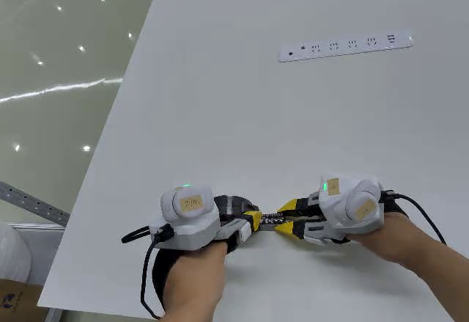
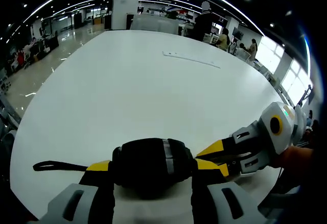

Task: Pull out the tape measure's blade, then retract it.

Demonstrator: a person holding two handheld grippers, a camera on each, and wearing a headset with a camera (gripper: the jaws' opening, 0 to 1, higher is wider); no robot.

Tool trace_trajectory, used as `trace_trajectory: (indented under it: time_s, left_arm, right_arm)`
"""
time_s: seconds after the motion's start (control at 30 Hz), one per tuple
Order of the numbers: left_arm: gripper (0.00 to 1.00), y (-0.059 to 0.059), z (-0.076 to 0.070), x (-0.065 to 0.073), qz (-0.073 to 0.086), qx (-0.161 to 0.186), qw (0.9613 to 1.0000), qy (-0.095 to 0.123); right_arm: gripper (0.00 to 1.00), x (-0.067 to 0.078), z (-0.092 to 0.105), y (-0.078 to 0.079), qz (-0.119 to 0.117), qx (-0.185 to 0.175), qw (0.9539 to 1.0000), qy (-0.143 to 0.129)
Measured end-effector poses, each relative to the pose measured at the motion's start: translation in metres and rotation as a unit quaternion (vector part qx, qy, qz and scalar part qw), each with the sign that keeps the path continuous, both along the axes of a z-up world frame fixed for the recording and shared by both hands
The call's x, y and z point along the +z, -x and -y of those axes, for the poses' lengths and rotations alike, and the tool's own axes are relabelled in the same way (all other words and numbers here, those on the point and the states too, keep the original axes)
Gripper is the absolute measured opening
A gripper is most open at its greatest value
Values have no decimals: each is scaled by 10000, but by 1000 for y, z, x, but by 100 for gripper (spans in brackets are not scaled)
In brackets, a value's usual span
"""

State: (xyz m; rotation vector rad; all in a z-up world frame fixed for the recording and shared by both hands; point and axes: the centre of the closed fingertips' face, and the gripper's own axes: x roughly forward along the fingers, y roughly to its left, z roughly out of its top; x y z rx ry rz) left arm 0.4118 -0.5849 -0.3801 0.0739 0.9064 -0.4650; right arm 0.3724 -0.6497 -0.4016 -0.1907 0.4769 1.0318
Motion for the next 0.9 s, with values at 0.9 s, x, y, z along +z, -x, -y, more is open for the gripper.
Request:
trace_trajectory:
  time_s: [0.9]
  left_arm:
    - [56,-1,-1,-1,-97,34,9997,-230]
  right_arm:
    - [12,-3,-11,-5,344,138,9990,258]
